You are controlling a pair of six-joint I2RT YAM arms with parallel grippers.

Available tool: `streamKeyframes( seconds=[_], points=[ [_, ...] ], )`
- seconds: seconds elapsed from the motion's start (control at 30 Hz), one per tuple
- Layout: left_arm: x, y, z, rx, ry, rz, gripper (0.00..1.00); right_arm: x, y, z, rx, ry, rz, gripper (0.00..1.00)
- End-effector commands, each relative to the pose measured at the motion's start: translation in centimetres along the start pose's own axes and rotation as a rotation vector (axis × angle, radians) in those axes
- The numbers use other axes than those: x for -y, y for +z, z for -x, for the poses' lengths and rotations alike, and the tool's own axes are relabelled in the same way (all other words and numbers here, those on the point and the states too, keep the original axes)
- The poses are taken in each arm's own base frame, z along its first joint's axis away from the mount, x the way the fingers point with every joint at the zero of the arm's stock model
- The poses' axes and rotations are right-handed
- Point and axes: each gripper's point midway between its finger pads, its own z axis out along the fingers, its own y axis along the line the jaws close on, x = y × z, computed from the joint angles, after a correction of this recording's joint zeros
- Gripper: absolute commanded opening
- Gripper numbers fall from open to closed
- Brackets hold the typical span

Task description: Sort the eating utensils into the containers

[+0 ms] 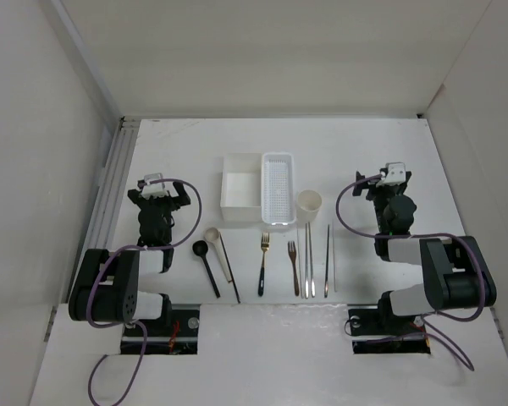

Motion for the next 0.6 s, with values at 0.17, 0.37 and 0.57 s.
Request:
streamKeyframes(
  seconds=[0.17, 0.37, 0.57],
  points=[
    [0.5, 0.9, 2.9, 0.09, -0.03, -0.014, 1.0, 0.7, 1.4, 4.5, 0.031, 0.014, -0.05, 1.0],
    [4.8, 1.4, 5.9, 0.087, 0.13, -0.261, 1.0, 3.8, 4.6, 16.0, -0.112, -0.053, -0.204, 1.0],
    [-0.1, 2.9, 15.7, 0.036, 0.314, 0.051, 1.0, 7.0, -1.5, 27.4, -0.086, -0.328, -0.486, 1.0]
  ],
)
